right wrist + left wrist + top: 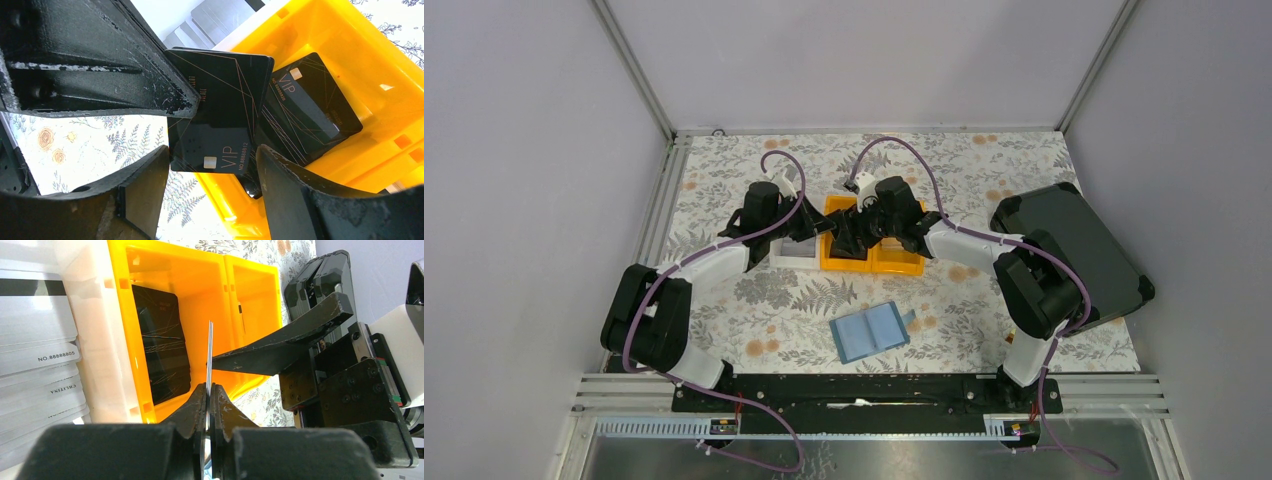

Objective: Put the credit cards into the card holder
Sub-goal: Pick up the credit card from the storage box.

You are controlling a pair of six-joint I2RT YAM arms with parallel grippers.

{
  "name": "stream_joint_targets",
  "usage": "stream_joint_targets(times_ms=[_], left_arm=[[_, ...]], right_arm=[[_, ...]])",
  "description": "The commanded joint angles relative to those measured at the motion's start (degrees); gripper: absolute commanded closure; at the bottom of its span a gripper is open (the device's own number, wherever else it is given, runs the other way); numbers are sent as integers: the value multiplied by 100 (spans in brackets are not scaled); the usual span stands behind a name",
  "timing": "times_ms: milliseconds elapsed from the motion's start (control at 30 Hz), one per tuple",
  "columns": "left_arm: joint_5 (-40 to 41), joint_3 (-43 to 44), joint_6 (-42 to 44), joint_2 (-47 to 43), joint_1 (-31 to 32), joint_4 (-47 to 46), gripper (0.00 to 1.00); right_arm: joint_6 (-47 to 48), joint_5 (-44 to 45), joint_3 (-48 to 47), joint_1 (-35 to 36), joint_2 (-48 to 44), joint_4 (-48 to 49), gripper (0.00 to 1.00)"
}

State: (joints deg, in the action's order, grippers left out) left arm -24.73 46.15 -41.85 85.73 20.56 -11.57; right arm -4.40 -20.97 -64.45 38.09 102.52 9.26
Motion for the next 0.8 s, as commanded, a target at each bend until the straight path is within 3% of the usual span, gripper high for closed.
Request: stream_joint_targets(times_ms=[0, 400, 700, 767], left_arm=[[67, 142, 98, -230, -34, -126, 100], [57, 122, 102, -226, -34, -118, 100], [73, 154, 124, -147, -34, -102, 100], [52, 206, 132, -73, -34, -84, 89]], right_arm=[[69, -42, -170, -10, -22, 23, 29], [23, -122, -184, -6, -31, 13, 29], [3, 119, -251, -6, -4, -82, 39], [-19, 287, -254, -3, 8, -98, 37]])
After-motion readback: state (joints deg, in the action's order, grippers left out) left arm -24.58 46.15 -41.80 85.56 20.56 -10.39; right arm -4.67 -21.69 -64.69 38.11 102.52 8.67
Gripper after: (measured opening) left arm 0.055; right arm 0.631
